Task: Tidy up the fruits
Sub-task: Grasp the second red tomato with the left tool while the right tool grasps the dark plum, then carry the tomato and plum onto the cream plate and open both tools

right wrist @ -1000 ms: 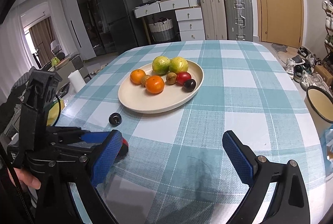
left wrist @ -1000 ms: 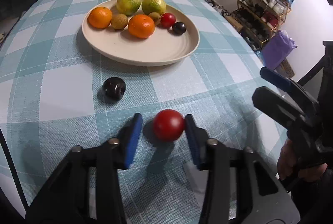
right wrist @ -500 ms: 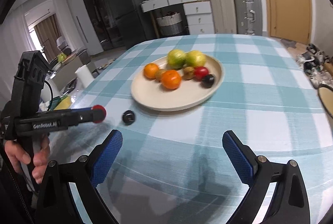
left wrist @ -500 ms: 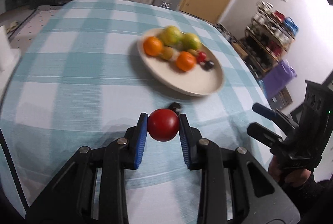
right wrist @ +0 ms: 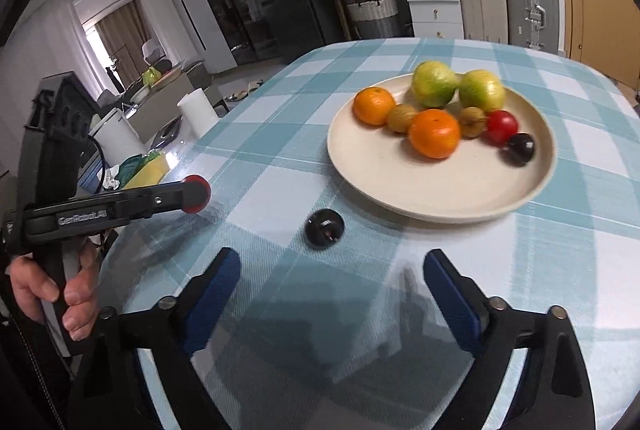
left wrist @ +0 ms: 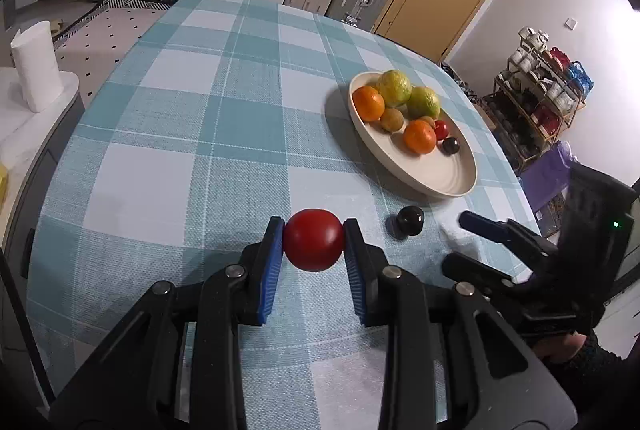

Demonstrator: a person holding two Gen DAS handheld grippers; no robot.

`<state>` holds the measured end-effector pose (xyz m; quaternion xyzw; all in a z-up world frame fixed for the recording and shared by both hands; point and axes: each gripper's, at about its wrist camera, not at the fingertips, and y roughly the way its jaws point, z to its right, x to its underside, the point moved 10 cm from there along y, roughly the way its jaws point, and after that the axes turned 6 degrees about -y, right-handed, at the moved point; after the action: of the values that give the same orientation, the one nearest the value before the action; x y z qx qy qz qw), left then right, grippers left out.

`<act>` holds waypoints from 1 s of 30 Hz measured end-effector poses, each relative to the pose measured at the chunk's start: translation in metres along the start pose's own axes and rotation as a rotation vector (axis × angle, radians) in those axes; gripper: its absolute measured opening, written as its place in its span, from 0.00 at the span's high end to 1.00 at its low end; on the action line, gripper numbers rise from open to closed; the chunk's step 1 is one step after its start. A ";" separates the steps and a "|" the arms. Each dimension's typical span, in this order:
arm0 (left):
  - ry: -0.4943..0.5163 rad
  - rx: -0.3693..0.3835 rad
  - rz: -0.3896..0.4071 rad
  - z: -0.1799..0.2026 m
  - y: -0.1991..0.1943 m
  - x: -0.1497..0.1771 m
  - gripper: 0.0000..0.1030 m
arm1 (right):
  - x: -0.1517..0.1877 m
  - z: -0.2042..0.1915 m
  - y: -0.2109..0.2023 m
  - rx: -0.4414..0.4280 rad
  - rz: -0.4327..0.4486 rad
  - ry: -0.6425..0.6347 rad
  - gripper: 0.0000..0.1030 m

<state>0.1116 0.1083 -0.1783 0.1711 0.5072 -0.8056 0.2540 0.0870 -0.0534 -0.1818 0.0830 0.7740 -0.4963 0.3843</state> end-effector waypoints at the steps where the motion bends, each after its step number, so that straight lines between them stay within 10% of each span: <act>1: 0.000 0.002 0.000 -0.001 -0.001 0.000 0.74 | -0.002 -0.001 0.005 -0.003 -0.005 0.000 0.13; 9: -0.024 -0.002 -0.022 -0.012 0.006 0.005 0.74 | -0.011 -0.010 0.032 0.058 -0.041 -0.055 0.21; 19: -0.010 0.010 -0.016 -0.003 0.005 0.005 0.74 | -0.010 -0.009 0.043 0.092 -0.081 -0.088 0.74; 30: 0.021 0.011 -0.028 0.018 0.011 0.003 0.74 | -0.007 -0.004 0.011 0.050 -0.014 -0.049 0.75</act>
<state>0.1153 0.0870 -0.1803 0.1737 0.5079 -0.8099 0.2365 0.0950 -0.0427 -0.1838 0.0750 0.7522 -0.5200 0.3976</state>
